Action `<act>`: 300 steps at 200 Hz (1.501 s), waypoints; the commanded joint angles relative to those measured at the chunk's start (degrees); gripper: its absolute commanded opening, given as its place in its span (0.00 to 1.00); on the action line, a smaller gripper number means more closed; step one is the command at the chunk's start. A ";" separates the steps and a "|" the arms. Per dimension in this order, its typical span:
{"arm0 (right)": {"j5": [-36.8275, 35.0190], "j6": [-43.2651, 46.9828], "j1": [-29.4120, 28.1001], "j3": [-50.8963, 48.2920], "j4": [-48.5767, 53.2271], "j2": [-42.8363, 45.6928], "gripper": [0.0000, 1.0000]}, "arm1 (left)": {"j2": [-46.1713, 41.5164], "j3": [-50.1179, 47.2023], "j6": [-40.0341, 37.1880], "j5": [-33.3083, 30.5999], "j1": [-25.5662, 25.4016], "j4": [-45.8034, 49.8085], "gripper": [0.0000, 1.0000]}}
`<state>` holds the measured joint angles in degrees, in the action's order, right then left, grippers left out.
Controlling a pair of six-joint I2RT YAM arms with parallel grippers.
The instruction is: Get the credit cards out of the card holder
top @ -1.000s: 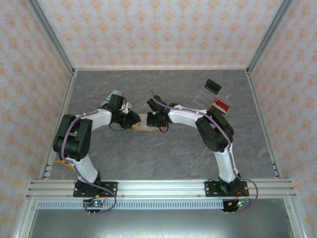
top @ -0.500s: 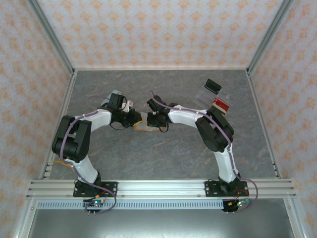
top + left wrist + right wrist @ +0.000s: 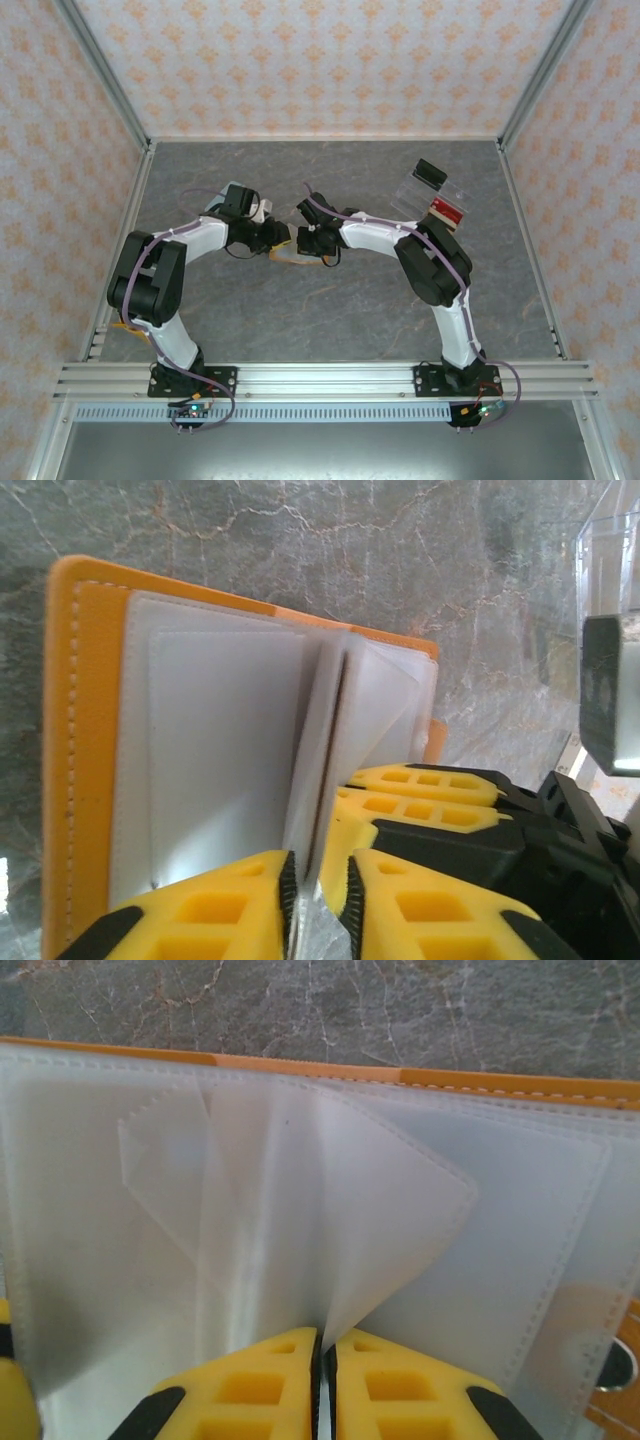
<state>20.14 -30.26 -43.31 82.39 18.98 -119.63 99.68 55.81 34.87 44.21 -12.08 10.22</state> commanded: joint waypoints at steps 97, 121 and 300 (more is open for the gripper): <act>-1.87 -1.38 0.24 -6.31 -3.60 6.70 0.14 | -3.18 4.95 -10.08 -16.71 -0.90 17.65 0.00; -3.53 -1.40 0.33 -7.31 -3.27 9.42 0.20 | -5.76 5.54 -11.84 -19.60 -0.84 21.32 0.00; -3.90 -2.07 1.57 -9.24 -5.08 13.50 0.24 | -3.94 3.86 -2.62 -6.08 -1.19 8.77 0.37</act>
<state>14.59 -32.99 -41.95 71.57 14.41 -106.63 98.04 60.07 31.66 42.52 -14.87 17.17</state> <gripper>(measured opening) 0.241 0.373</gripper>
